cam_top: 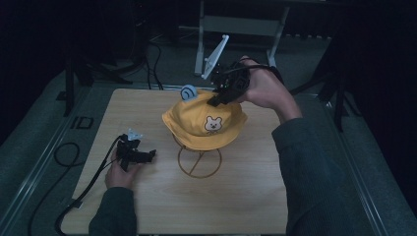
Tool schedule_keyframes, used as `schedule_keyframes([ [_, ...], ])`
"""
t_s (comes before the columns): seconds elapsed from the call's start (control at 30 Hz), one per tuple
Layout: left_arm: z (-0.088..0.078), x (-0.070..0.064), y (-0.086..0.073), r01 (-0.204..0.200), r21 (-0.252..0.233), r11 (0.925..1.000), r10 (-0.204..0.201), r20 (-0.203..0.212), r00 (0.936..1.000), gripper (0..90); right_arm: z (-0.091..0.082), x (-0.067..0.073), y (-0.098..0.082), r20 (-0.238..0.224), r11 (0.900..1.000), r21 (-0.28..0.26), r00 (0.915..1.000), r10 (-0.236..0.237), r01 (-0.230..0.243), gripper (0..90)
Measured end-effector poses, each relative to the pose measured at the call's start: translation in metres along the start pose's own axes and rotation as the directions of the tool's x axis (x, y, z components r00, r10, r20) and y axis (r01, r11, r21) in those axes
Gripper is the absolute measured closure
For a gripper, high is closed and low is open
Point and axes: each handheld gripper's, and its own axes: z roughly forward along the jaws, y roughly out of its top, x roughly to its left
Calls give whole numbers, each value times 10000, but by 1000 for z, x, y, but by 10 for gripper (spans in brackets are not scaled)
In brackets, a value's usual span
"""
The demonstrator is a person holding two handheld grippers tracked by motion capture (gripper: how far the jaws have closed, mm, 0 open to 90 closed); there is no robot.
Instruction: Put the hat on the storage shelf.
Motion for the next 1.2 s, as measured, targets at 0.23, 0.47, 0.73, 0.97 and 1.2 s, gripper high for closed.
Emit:
schedule_keyframes([
  [0.23, 0, 0, 0, 0, 5, 10000, 0, 6, 10000, 68, 6, 4, 8, -168, 9998, 89, 9997, -177, 178, 765],
  [0.47, 0, 0, 0, -2, 19, 10000, 2, 15, 10000, 68, 14, 4, 12, -246, 9997, 103, 9995, -222, 224, 764],
  [0.73, 0, 0, 0, -4, 20, 10000, 4, 17, 10000, 68, 25, 4, 16, -361, 9997, 176, 9992, -177, 183, 763],
  [0.97, 0, 0, 0, 0, 2, 10000, 0, -3, 10000, 68, 35, 6, 17, -356, 9993, 319, 9992, -186, 198, 759],
  [1.2, 0, 0, 0, 5, 1, 10000, -5, 11, 10000, 68, 39, 8, 19, -419, 9992, 327, 9989, -232, 246, 750],
])
